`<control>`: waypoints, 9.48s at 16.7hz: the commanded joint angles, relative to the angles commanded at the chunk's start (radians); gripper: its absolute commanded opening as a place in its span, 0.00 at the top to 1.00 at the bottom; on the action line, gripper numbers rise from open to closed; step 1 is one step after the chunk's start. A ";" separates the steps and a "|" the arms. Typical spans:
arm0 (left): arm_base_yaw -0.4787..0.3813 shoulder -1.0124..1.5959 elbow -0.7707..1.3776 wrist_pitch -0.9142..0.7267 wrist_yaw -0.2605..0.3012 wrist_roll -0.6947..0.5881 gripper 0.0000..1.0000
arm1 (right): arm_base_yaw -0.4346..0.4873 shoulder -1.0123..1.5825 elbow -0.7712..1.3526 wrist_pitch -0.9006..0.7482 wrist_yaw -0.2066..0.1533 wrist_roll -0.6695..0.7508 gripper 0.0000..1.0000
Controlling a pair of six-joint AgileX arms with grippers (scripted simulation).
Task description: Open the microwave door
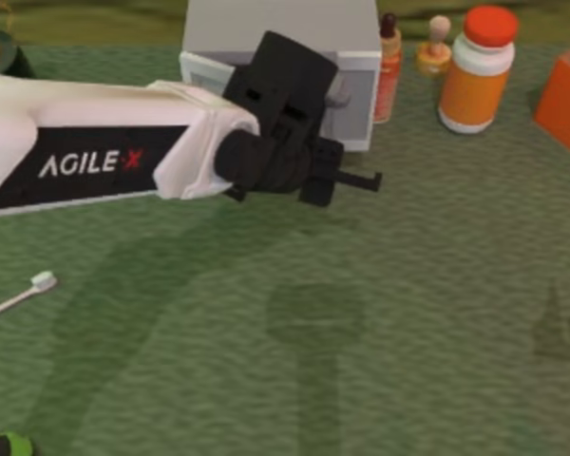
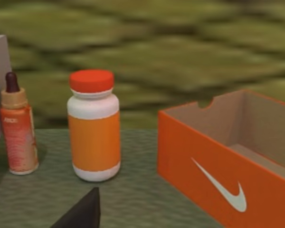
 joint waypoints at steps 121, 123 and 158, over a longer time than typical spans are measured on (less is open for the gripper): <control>0.052 -0.091 -0.130 0.051 0.138 0.162 1.00 | 0.000 0.000 0.000 0.000 0.000 0.000 0.00; 0.052 -0.091 -0.130 0.051 0.138 0.162 1.00 | 0.000 0.000 0.000 0.000 0.000 0.000 0.00; 0.069 -0.113 -0.160 0.058 0.178 0.208 1.00 | 0.000 0.000 0.000 0.000 0.000 0.000 0.00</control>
